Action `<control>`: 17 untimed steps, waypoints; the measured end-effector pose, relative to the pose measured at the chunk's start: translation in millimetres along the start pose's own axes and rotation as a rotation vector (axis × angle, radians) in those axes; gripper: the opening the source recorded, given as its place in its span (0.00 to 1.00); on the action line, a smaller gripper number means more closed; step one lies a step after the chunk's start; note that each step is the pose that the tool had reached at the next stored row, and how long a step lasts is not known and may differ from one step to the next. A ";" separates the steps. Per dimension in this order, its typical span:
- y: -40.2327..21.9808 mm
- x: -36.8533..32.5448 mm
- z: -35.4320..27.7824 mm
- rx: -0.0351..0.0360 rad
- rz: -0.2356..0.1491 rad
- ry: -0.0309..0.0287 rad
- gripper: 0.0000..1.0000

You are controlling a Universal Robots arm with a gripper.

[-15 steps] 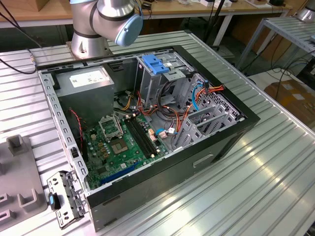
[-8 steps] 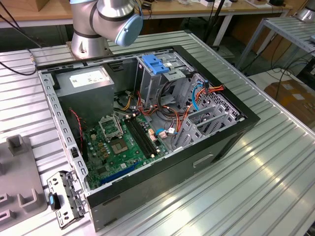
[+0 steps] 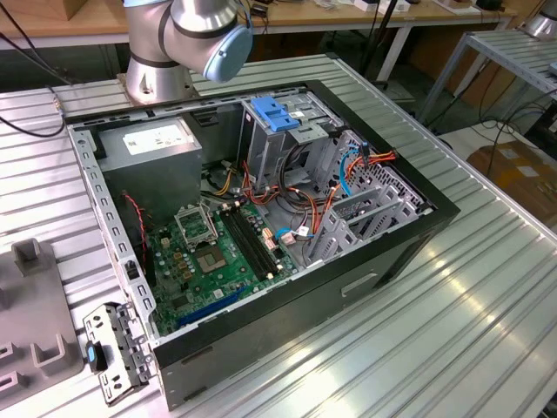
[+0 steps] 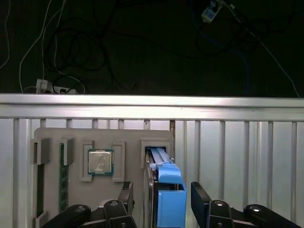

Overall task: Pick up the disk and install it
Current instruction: 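Pick up the disk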

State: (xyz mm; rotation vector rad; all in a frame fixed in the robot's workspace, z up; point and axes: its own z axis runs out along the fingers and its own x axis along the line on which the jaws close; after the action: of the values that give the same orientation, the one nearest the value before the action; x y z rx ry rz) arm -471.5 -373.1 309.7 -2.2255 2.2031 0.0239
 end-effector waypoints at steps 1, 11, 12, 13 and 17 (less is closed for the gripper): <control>0.0 0.0 2.0 0.0003 0.000 0.0000 0.60; 0.0 0.1 5.9 0.0010 0.005 0.0009 0.51; -0.1 0.1 6.9 0.0015 0.007 0.0007 0.51; -0.1 0.1 8.8 0.0015 0.010 0.0008 0.51; -0.1 0.1 10.8 0.0014 0.022 0.0008 0.51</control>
State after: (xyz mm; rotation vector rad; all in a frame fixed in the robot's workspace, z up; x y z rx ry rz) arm -471.4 -373.0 298.9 -2.2011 2.2271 0.0216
